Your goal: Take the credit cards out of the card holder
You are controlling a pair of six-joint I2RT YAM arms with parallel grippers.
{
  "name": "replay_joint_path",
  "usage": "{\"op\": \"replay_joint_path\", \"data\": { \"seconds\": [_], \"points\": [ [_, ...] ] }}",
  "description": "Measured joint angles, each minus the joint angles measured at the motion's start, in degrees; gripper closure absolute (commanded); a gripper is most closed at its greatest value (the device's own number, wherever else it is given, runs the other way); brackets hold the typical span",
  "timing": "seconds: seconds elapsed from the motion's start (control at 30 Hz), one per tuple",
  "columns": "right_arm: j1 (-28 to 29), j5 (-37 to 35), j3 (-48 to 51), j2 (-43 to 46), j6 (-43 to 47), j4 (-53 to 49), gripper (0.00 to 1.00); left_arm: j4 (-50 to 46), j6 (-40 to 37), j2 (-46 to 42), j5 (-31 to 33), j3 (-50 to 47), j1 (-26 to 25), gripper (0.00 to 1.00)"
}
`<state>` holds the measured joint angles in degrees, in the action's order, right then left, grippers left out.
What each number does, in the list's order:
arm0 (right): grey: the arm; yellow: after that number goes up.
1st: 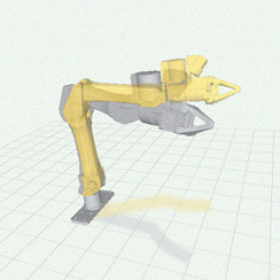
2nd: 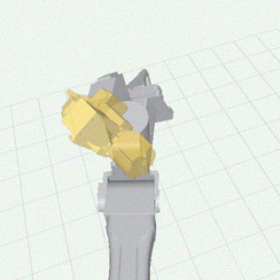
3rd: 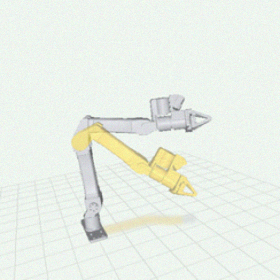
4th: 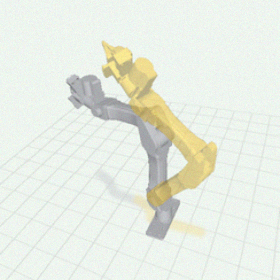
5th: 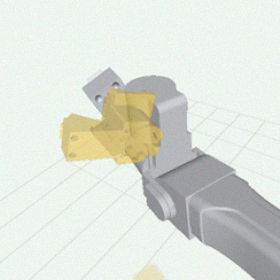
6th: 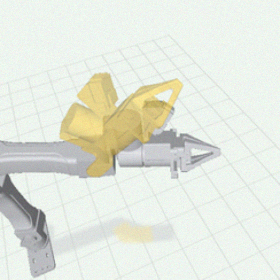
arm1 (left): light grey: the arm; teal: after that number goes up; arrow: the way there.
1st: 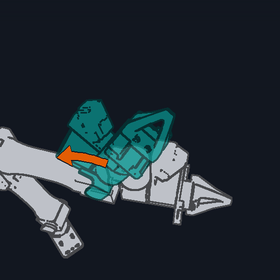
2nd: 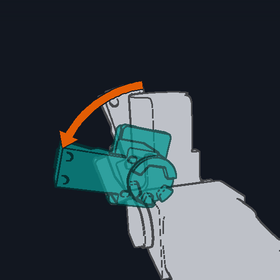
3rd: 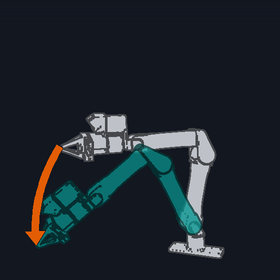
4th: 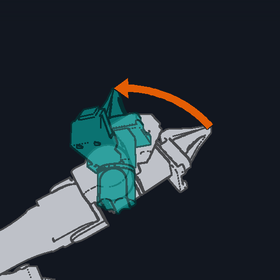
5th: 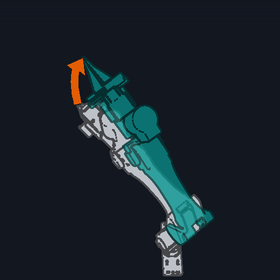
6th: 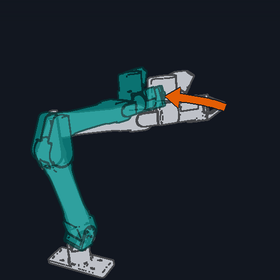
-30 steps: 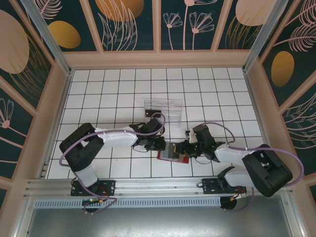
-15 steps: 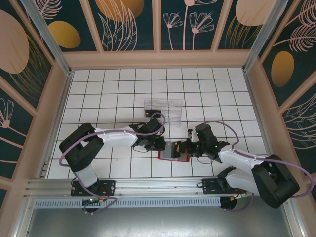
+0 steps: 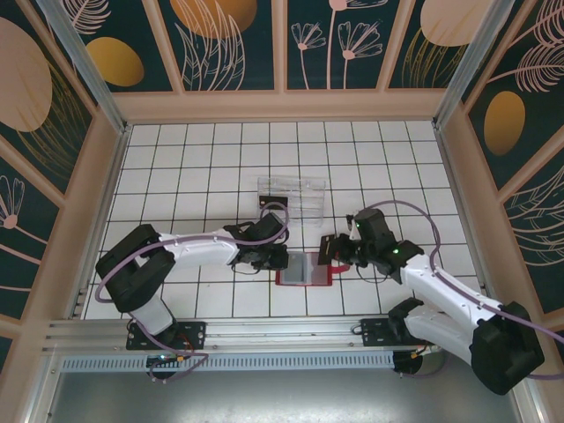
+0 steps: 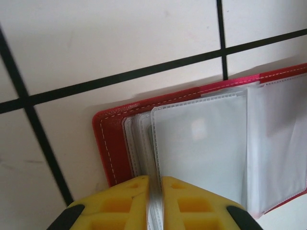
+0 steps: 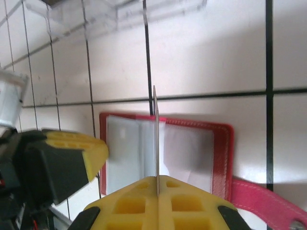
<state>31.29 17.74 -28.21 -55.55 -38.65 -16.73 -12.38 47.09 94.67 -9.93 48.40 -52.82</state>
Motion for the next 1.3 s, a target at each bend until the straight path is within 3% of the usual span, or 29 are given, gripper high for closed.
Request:
{"op": "replay_joint_path", "data": {
  "seconds": [0.27,0.53,0.93,1.17,1.3],
  "points": [
    [-1.2,-3.0,-9.1,-5.0,11.7,-0.7,1.0,-2.4,1.0,-4.2,1.3,-1.7,0.0,0.83],
    [0.2,-3.1,-16.1,-8.3,35.3,-2.2,1.0,-4.6,-0.4,-8.0,3.2,1.1,2.7,0.83],
    [3.1,-4.8,-28.1,-17.1,66.9,-13.7,1.0,-8.6,-9.6,-13.0,3.2,1.1,16.8,0.81],
    [6.4,-5.3,-37.0,-26.6,78.2,-19.9,1.0,-11.1,-17.3,-13.1,3.7,1.2,25.5,0.81],
    [7.9,-5.9,-42.1,-32.3,82.5,-22.6,1.0,-13.0,-21.5,-12.2,7.5,2.7,28.7,0.81]
  ]
}}
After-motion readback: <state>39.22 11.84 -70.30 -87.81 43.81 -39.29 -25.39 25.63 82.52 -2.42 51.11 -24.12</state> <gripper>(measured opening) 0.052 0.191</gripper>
